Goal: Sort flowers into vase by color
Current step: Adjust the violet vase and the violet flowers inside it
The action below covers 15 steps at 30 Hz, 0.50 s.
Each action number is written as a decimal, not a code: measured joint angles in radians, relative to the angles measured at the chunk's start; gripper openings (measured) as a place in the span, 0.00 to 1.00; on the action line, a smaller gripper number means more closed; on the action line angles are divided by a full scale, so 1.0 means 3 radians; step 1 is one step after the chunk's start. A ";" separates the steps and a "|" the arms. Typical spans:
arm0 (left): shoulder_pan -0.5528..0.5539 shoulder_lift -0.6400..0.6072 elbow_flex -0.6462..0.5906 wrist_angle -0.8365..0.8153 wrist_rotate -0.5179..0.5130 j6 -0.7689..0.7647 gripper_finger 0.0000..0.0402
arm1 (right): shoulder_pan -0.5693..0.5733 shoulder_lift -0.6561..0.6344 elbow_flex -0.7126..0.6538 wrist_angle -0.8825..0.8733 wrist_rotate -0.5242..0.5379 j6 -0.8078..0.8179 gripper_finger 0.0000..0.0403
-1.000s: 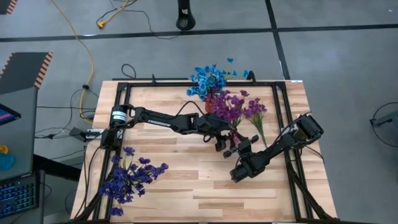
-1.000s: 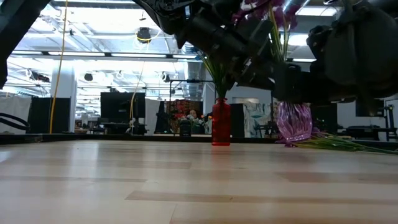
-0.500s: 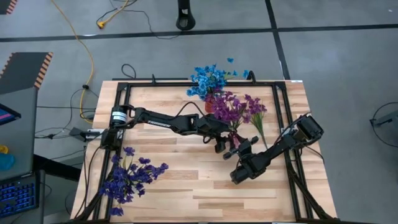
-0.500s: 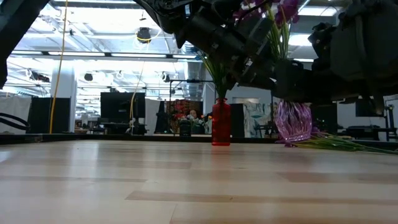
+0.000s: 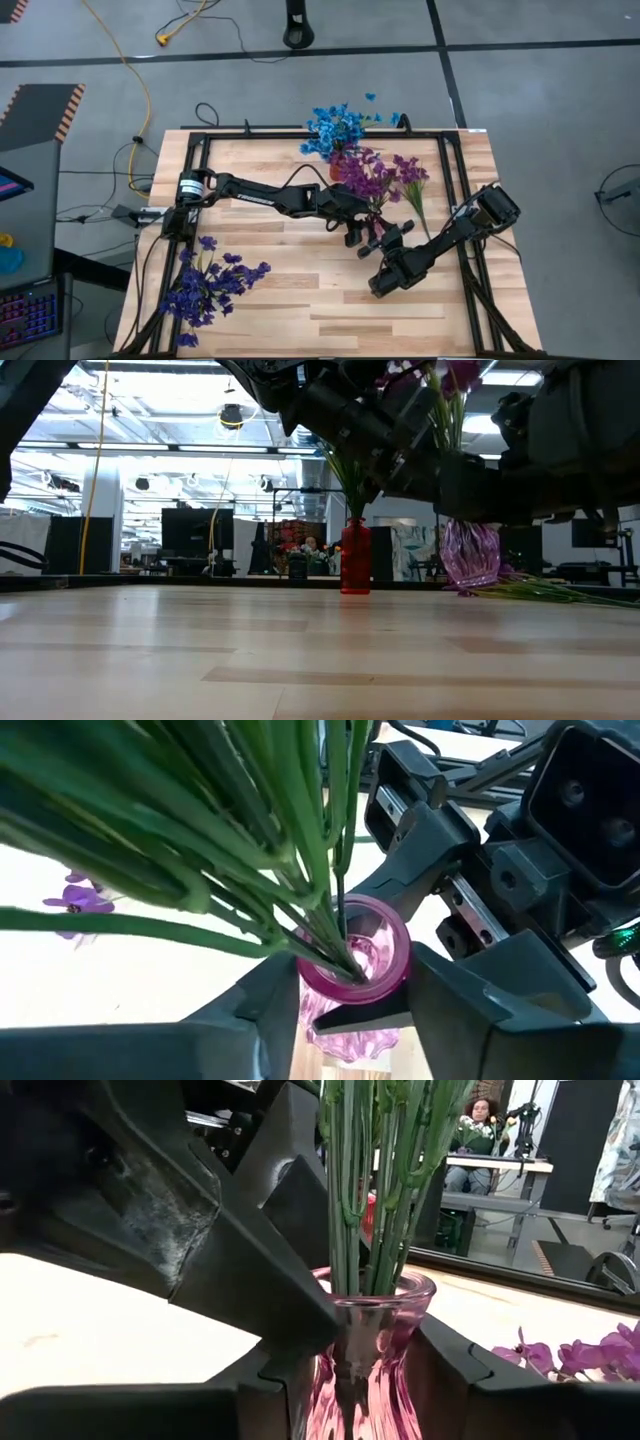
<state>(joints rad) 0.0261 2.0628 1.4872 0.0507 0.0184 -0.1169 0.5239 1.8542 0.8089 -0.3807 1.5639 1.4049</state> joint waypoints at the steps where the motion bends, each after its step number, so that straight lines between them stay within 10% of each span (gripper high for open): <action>1: 0.0000 0.0000 0.0000 -0.0011 -0.0001 0.0000 0.37 | -0.0001 0.0000 0.0000 -0.0001 -0.0001 -0.0001 0.37; 15: -0.0001 -0.0003 0.0000 -0.0029 -0.0014 0.0024 0.32 | -0.0006 0.0000 0.0000 -0.0001 0.0005 0.0002 0.43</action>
<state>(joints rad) 0.0257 2.0621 1.4872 0.0422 0.0143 -0.1097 0.5220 1.8542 0.8089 -0.3809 1.5654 1.4055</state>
